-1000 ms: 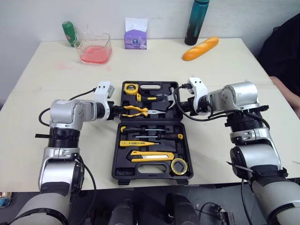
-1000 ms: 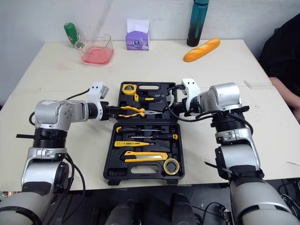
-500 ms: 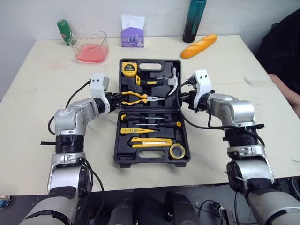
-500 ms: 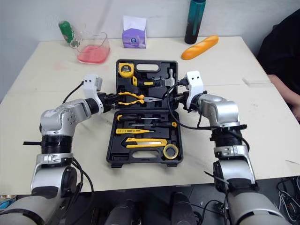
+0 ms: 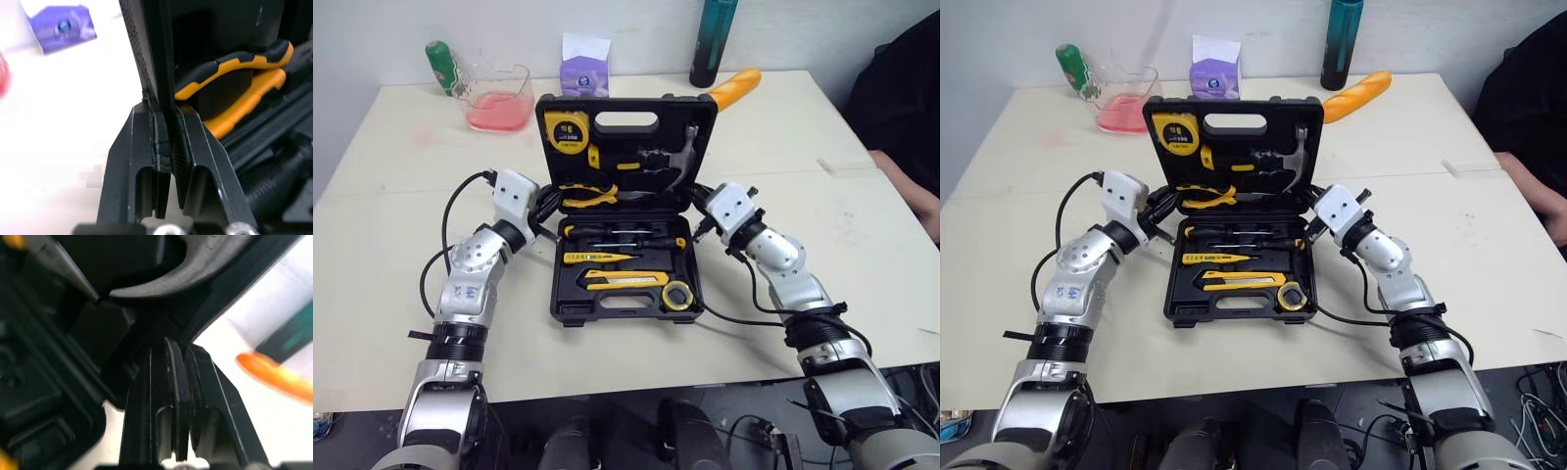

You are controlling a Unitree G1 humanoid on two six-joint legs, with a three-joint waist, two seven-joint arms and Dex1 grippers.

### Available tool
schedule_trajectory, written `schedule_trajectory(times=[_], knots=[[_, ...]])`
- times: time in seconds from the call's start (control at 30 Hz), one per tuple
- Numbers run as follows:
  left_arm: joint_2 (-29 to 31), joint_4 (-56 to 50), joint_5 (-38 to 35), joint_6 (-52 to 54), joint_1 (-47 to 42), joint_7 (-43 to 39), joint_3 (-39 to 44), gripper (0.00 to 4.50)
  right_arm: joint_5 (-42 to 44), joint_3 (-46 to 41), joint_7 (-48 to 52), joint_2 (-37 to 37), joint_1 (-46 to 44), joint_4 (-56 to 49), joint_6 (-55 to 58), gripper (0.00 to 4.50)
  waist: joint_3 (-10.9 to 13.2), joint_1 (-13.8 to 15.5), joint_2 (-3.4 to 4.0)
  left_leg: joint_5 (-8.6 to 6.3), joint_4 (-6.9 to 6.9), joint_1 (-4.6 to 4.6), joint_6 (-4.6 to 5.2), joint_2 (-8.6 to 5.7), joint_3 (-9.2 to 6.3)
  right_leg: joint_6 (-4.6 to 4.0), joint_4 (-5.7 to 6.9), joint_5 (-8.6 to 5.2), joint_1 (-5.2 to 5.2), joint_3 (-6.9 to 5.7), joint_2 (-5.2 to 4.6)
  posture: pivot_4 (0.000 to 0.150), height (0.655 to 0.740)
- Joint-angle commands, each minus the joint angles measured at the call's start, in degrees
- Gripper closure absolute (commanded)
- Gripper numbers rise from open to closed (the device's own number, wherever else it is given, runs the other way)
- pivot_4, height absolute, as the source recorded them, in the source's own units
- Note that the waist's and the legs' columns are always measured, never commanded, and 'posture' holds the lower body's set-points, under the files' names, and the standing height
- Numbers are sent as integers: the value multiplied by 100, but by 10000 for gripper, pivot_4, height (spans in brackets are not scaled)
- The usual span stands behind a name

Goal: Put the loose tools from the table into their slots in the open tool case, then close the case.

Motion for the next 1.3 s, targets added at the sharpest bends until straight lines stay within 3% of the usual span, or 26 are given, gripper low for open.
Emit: schedule_trajectory(times=[0.03, 0.2, 0.27, 0.4, 0.5, 0.53, 0.73, 0.97, 1.23, 1.27, 1.3], knots=[[445, -76, 445, -454, 397, 225, 291, 44898, -559, -151, -494, -565, 237, 592, -694, 45000, 0, 0, 0, 0, 0, 5, 0, 0, -1, 0, 0, 0, 5, 0, -2, 1500, 7400], [476, -319, 405, -654, 900, -67, 195, 44898, -1075, 205, -614, -817, 452, 850, -1548, 45000, 0, 3, 0, -1, -25, 76, 1, 1, -2, -1, -21, -1, 78, -2, -4, 1500, 7400], [487, -442, 342, -668, 1039, -157, 191, 35869, -961, 224, -468, -821, 546, 735, -1603, 45000, -1, 4, 1, -1, -28, 83, 0, 3, -2, -1, -21, -1, 81, -1, -4, 1500, 7400], [528, -702, 297, -622, 1283, -212, 249, 18521, -802, 198, -312, -881, 759, 454, -1610, 28149, -1, 71, 1, 0, -27, 80, 3, 2, -7, -2, -25, -1, 87, -8, -7, 1500, 7400], [788, -1099, 69, -338, 1822, -339, 670, 4030, -305, 16, 271, -1184, 1212, -65, -1264, 12199, -1, 108, 2, -1, -27, 81, 5, 1, -5, -1, -27, -1, 87, -5, -9, 1500, 7400], [894, -1296, -62, -194, 2059, -420, 860, 3856, -68, -103, 474, -1299, 1406, -297, -1067, 7532, -1, 119, 2, -1, -27, 82, 5, 2, -5, -1, -27, -1, 87, -3, -9, 1500, 7400], [1298, -2297, -900, 725, 3048, -794, 1780, 3856, 1313, -723, 1666, -1855, 2329, -1501, 79, 7532, 0, 145, 3, -2, -30, 92, 2, 10, -12, -5, -34, -2, 98, -12, -9, 1500, 7400], [1509, -2871, -1629, 1346, 3355, -1274, 2291, 3856, 2914, -1508, 2828, -2320, 3469, -3087, 1698, 7532, 2, 189, 8, -7, -29, 98, 1, 8, -62, -8, -56, -2, 140, -17, -19, 1500, 7400], [1719, -2757, -1729, 1479, 3118, -1791, 2065, 3856, 3446, -1708, 3461, -2410, 4167, -4140, 2744, 7532, 2, 176, 8, -9, -29, 101, -3, 7, -69, -15, -63, -4, 147, -70, -14, 1500, 7400], [1744, -2716, -1686, 1478, 3053, -1821, 2000, 9116, 3502, -1715, 3570, -2417, 4238, -4241, 2845, 6918, 2, 180, 9, -10, -29, 101, -4, 8, -72, -16, -62, -5, 147, -72, -13, 1500, 7400], [1752, -2670, -1714, 1504, 2948, -1878, 1937, 12202, 3559, -1724, 3647, -2428, 4301, -4342, 2986, 9550, 2, 185, 9, -10, -30, 99, -5, 10, -73, -17, -60, -5, 146, -74, -11, 1500, 7400]])
